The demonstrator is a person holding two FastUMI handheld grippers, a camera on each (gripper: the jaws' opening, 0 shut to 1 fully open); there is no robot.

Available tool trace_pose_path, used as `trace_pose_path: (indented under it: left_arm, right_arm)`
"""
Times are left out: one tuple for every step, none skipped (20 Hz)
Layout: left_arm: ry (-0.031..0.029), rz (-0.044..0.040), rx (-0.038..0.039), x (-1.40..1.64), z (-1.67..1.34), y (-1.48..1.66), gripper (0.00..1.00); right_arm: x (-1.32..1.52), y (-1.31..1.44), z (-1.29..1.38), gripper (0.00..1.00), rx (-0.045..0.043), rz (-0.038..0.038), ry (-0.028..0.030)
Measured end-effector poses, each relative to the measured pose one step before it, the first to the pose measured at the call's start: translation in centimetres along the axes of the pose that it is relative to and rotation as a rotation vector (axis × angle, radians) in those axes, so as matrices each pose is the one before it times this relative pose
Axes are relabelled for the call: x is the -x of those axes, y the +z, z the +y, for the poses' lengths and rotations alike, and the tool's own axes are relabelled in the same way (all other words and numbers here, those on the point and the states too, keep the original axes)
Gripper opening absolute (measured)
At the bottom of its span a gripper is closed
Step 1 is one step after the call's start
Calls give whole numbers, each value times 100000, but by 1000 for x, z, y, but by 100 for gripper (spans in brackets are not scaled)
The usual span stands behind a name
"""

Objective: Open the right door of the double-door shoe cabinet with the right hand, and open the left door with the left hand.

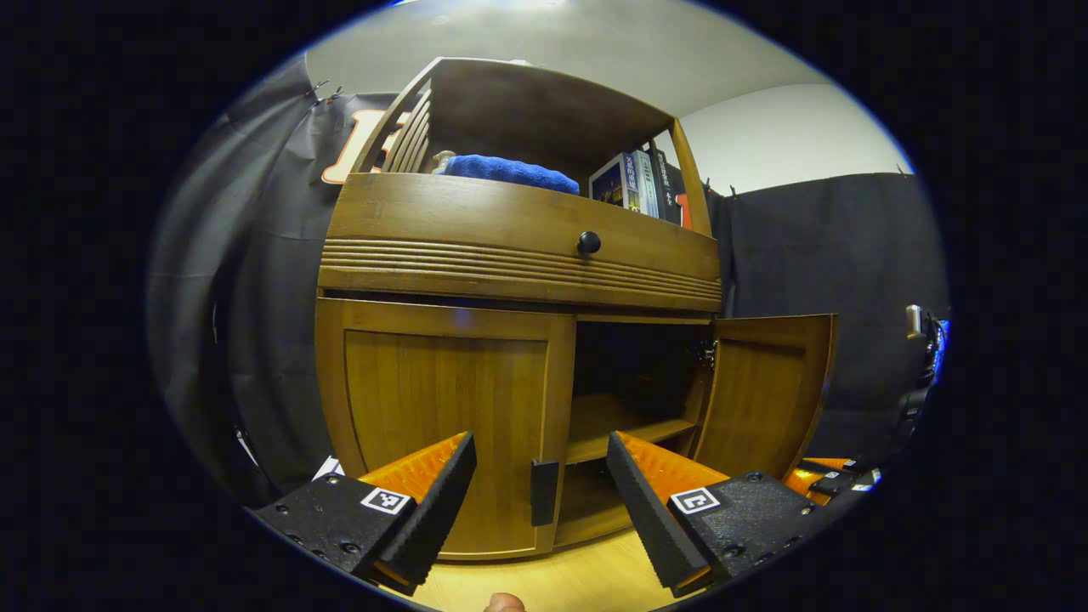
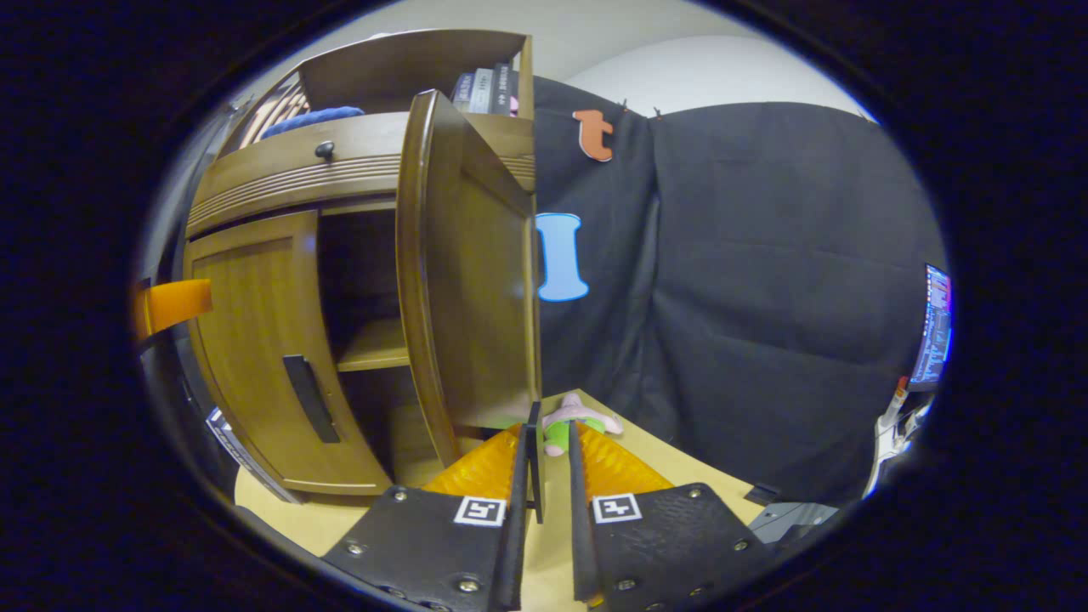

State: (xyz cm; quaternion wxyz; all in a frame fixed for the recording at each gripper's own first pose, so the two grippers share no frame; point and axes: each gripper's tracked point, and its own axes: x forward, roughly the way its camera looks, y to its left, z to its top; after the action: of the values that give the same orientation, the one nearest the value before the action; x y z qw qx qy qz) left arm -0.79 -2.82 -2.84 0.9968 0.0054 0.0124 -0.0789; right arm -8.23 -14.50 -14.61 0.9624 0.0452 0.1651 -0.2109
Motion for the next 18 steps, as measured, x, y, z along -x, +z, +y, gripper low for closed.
trace_pose_path:
  left_arm:
    - [-453, 243, -121, -111, -218, -84, 95]
    - [-457, 355, 14, -89, -199, -185, 95]
    - [-382, 571, 86, -112, -174, -135, 95]
    - [-320, 592, 214, -70, -155, -279, 95]
    - [-75, 569, 122, -85, -56, -137, 95]
    - [146, 315, 63, -46, 22, -154, 95]
    - [422, 152, -53, -74, 111, -25, 95]
    - [463, 174, -140, -150, 161, -137, 95]
    - [622, 122, -107, -63, 210, -36, 96]
    - [692, 57, 89, -75, 220, -149, 95]
    - [537, 83, 293, -54, 176, -28, 96]
    - [401, 64, 293, -203, 238, -66, 92]
    - [414, 181, 193, -47, 207, -44, 92]
    - [454, 66, 213, -61, 241, -150, 92]
    - [351, 129, 239, -83, 182, -87, 92]
    - [322, 341, 173, -178, 141, -242, 95]
    - [292, 424, 6, -170, 127, -181, 96]
    - [163, 491, -149, -230, 72, -202, 96]
  right_arm:
    - [-69, -4, -693, 23, -574, -55, -1037]
    - [-38, 134, -623, 23, 98, -112, -1135]
    - [4, -94, -507, 23, 267, 33, -875]
    - [-243, 29, -495, 23, 422, 264, -1376]
    - [435, 258, -193, 27, -1197, 6, 230]
    - [-698, -212, -360, 7, -1032, -110, 150]
    - [-94, -9, -97, 1, -444, -133, 772]
    - [-187, 83, -121, 2, 398, -462, 142]
    - [-81, -88, -194, 4, 18, 317, 566]
    - [-31, 27, -99, 4, 23, 322, 671]
    - [-14, -35, -89, 4, 209, 18, 847]
    - [-64, 72, -88, 4, 51, 146, 1364]
    - [-32, -83, -294, 4, 321, 99, 928]
    - [41, 64, -607, 4, 628, 6, -722]
    - [-81, 1, -340, 7, 405, -43, 878]
    - [-5, 204, -483, 10, 587, -620, -1449]
    - [93, 155, -829, 25, 812, -480, -2012]
    - [-60, 38, -506, 14, 429, -272, -1399]
